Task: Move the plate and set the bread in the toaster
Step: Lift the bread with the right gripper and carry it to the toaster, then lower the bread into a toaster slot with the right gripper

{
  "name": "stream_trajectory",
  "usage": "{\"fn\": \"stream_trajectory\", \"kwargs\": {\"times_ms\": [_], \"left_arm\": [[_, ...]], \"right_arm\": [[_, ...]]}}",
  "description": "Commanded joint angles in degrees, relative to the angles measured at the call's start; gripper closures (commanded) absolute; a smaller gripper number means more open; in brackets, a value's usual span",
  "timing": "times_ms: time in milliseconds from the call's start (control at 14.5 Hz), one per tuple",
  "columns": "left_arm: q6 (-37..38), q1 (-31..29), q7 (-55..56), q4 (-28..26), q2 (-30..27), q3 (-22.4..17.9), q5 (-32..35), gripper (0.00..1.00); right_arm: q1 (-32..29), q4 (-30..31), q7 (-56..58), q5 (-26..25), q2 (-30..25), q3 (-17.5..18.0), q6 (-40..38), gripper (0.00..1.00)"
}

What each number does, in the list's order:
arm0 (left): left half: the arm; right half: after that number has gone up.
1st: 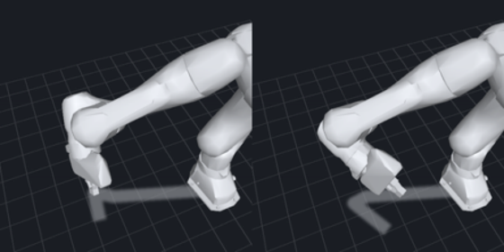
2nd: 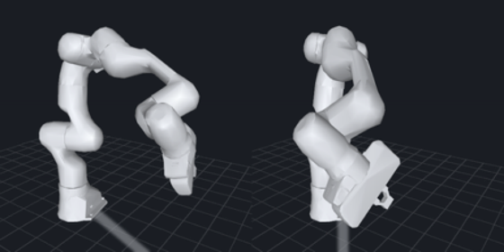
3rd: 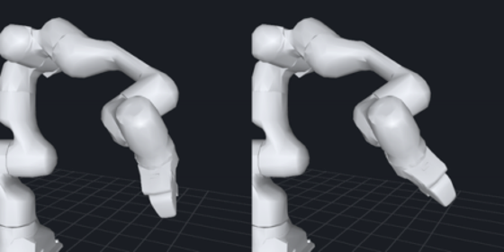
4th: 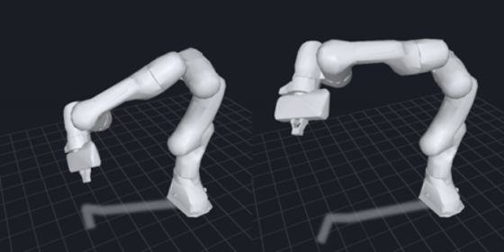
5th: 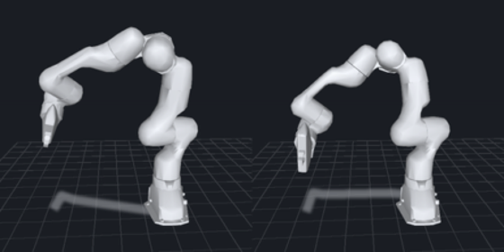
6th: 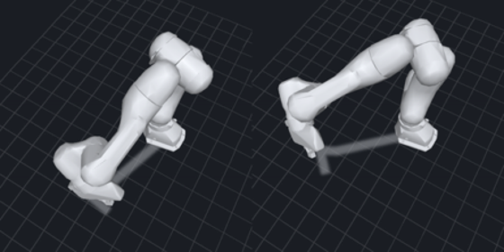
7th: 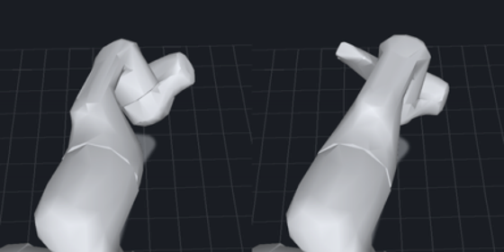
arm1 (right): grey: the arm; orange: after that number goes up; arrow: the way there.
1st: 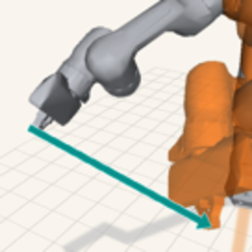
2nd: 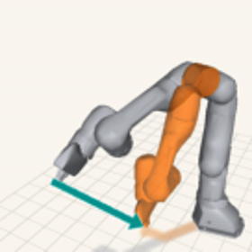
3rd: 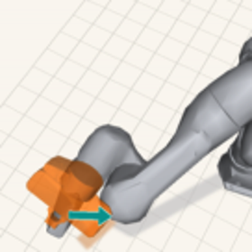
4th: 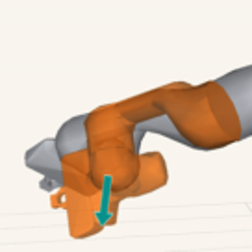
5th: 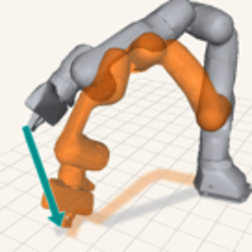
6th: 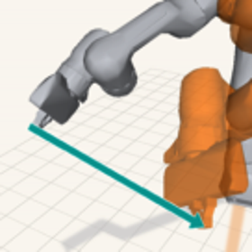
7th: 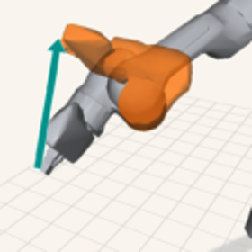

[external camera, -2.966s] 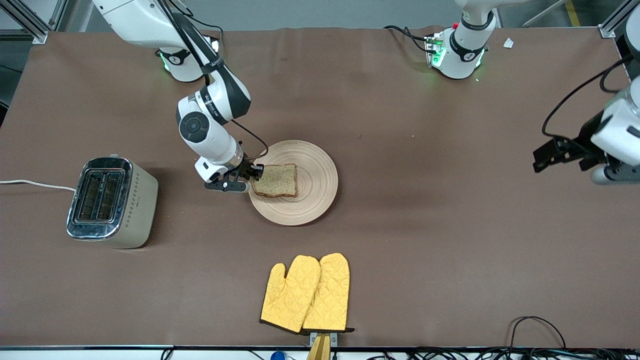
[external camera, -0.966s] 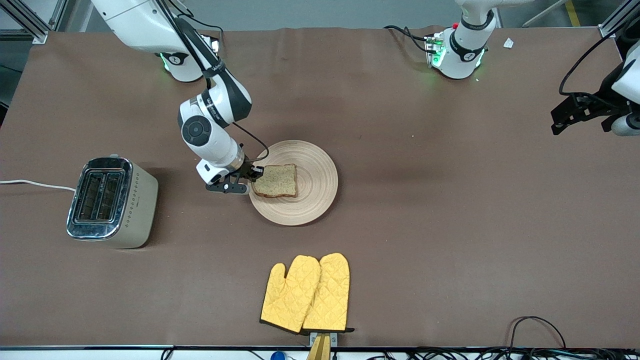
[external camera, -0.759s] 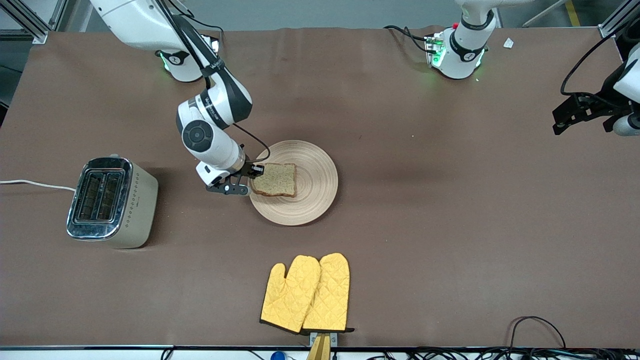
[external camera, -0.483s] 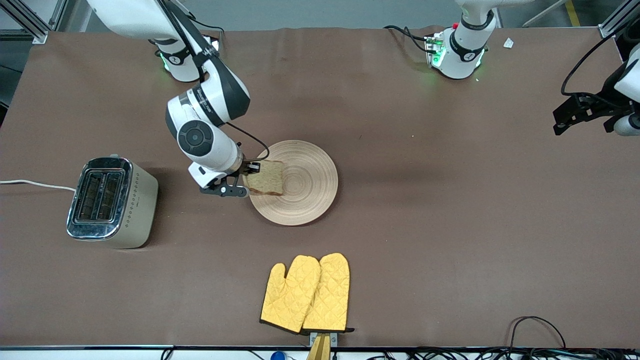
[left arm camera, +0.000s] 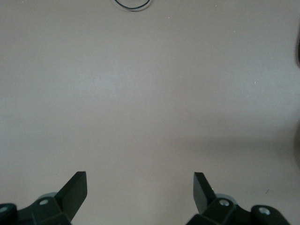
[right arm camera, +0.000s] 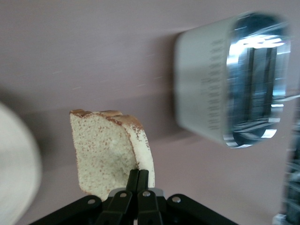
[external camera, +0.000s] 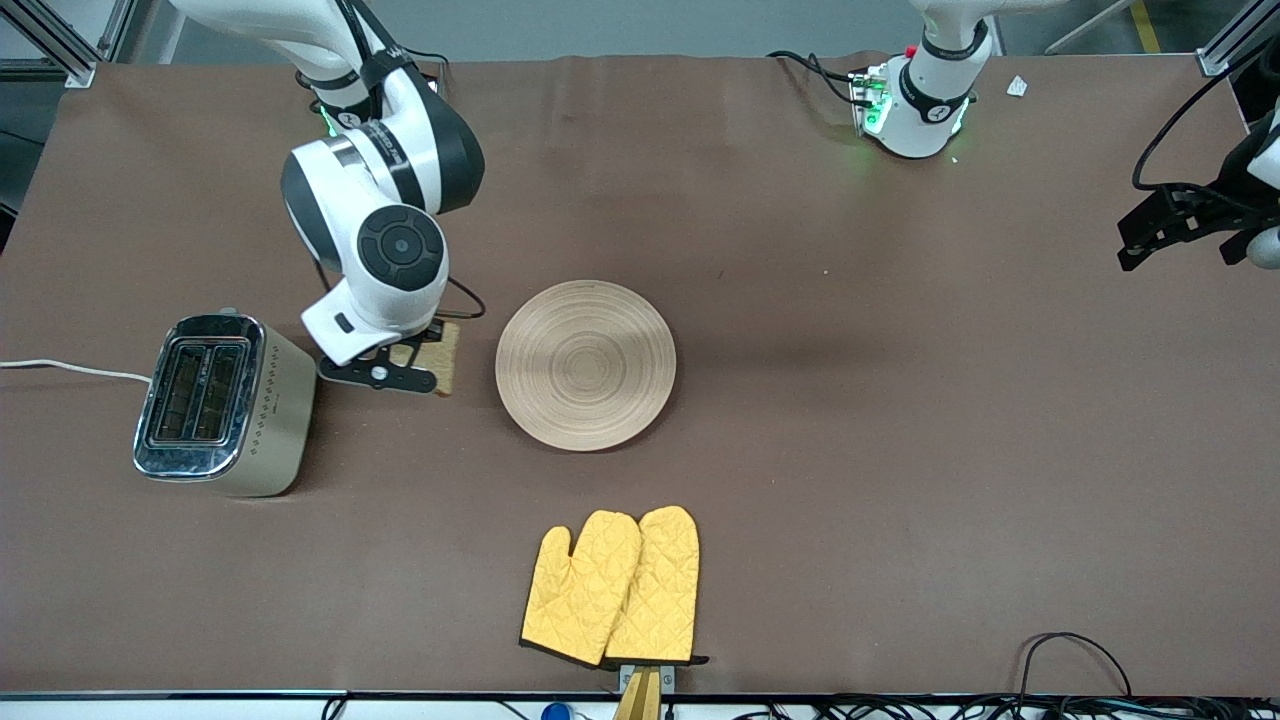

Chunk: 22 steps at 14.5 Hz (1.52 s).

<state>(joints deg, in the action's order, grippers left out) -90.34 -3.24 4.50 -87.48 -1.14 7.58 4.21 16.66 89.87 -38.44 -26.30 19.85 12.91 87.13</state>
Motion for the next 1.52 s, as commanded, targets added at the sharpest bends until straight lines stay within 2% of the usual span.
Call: {"fn": "stream_trajectory", "kwargs": {"times_ms": [0,138,414,690,966,1448], "left_arm": [[0.1,0.0,-1.0,1.3,1.1,-0.2,-0.6,0.0],[0.1,0.0,-1.0,1.3,1.2,-0.2,-0.9,0.0],[0.1,0.1,-1.0,1.3,1.2,-0.1,-1.0,0.0],[0.1,0.2,-0.7,1.3,1.2,-0.1,-1.0,0.0],[0.1,0.1,-1.0,1.3,1.2,-0.1,-1.0,0.0],[0.7,0.1,-1.0,1.3,0.9,-0.1,-0.9,0.0]], "right_arm": [[0.2,0.1,-1.5,-9.3,-2.0,-0.2,-3.4,1.0],[-0.3,0.2,-1.5,-13.0,-2.9,-1.0,-4.3,1.0],[-0.3,0.7,-1.0,-17.3,-3.0,-5.9,-4.0,1.0],[-0.5,2.8,-0.9,-19.1,-3.7,-8.8,-3.3,1.0],[-0.5,10.1,-0.7,-21.6,-7.1,-12.1,4.9,1.0],[-0.8,10.8,4.9,-23.2,-7.6,-15.0,8.0,1.0]]}}
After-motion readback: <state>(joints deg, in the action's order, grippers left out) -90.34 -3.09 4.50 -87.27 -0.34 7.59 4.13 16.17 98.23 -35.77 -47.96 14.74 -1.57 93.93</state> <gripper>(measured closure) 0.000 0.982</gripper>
